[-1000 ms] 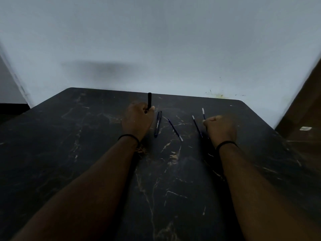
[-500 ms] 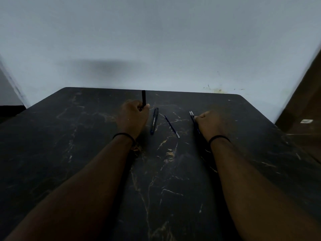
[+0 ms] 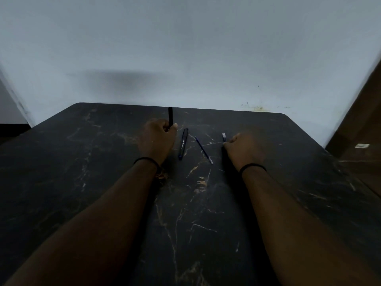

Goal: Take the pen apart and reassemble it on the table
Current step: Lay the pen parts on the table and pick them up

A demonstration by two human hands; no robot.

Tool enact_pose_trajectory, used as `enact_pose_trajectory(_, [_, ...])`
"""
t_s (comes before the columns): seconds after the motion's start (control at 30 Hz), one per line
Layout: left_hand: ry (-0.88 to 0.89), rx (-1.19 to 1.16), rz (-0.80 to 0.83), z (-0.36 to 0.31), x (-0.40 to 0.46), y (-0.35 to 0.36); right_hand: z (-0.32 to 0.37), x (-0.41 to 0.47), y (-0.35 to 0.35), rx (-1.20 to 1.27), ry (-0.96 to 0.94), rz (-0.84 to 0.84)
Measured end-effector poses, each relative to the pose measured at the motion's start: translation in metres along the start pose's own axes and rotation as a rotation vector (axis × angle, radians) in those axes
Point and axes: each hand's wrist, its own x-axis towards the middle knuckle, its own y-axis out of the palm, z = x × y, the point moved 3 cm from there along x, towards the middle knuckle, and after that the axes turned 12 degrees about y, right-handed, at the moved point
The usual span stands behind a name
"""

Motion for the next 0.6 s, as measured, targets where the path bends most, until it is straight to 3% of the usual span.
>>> enact_pose_trajectory(0.6, [-0.017, 0.031, 0.003, 0.0017, 0.0, 0.0005, 0.0024, -0.0044, -0.0031, -0.027, -0.012, -0.009])
